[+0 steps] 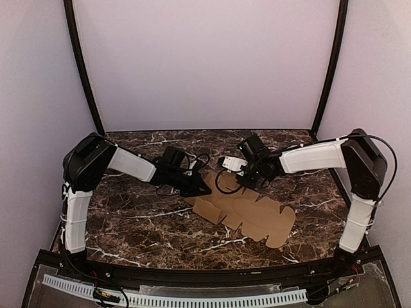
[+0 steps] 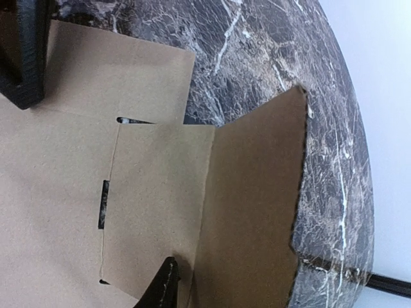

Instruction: Fold the paper box

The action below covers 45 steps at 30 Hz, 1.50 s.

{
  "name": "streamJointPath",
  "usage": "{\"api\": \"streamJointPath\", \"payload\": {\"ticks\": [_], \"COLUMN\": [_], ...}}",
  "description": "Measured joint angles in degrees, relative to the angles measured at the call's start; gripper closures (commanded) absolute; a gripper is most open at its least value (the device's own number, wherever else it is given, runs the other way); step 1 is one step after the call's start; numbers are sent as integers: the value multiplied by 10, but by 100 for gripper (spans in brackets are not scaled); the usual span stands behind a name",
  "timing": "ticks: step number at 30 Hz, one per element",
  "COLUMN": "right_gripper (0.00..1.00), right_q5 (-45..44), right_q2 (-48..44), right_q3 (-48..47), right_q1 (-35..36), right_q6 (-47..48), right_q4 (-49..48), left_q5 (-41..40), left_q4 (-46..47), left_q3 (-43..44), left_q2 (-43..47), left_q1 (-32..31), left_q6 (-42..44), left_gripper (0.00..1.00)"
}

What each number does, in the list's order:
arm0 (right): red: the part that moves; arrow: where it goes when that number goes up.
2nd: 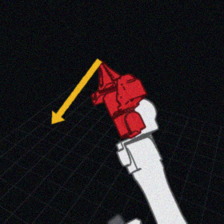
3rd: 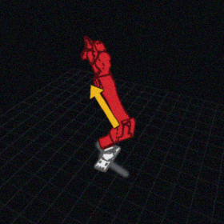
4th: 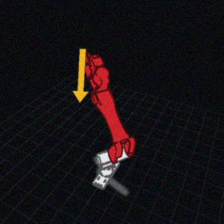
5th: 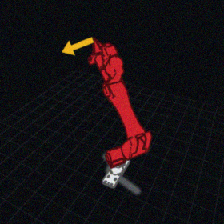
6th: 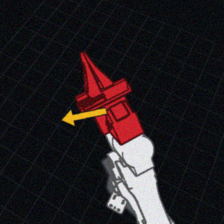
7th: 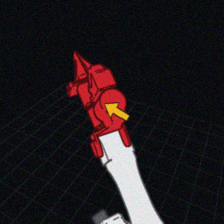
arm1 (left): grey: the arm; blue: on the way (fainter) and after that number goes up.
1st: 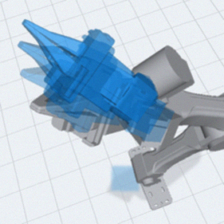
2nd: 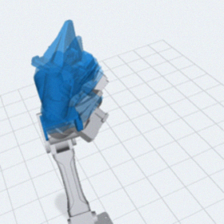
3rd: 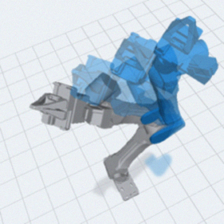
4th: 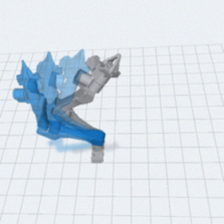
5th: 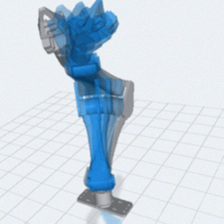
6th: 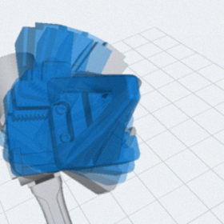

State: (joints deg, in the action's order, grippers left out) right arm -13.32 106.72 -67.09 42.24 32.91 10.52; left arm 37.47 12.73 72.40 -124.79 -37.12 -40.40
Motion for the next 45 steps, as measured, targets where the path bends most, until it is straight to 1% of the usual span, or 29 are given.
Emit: {"api": "streamJointPath", "payload": {"ticks": [3,6,7,12,16,20,23,26,28,30,34,38,41,45], "right_gripper": [60,56,55,54,55,54,50,50,55,64,80,92,97,99], "right_q5": [16,66,99,250,368,439,470,496,504,509,515,504,493,468], "right_q2": [-19,-27,-27,-26,-15,33,91,148,174,184,180,162,143,108], "right_q3": [-9,-46,-68,-176,-241,-287,-316,-318,-318,-316,-311,-282,-257,-214], "right_q1": [-3,-17,-29,-109,-177,-223,-236,-243,-244,-245,-245,-245,-242,-224], "right_q6": [-6,-23,-28,-54,-91,-123,-129,-134,-136,-135,-139,-135,-129,-113], "right_q4": [28,82,109,215,264,304,337,369,384,393,387,363,350,317], "left_q5": [0,0,1,3,5,6,7,7,7,7,7,7,7,8], "left_q4": [6,7,7,5,4,2,-5,-11,-11,-12,-12,-12,-12,-12], "left_q3": [0,0,0,4,7,8,12,14,15,15,15,15,15,15], "left_q2": [-2,-3,-3,-5,-7,-8,-8,-8,-8,-8,-8,-8,-8,-8], "left_q1": [0,0,0,0,0,0,0,0,0,0,0,0,0,0], "left_q6": [-1,-1,0,6,8,12,15,18,18,18,18,18,18,18], "left_gripper": [95,95,95,95,95,95,96,96,95,95,95,95,95,95]}}
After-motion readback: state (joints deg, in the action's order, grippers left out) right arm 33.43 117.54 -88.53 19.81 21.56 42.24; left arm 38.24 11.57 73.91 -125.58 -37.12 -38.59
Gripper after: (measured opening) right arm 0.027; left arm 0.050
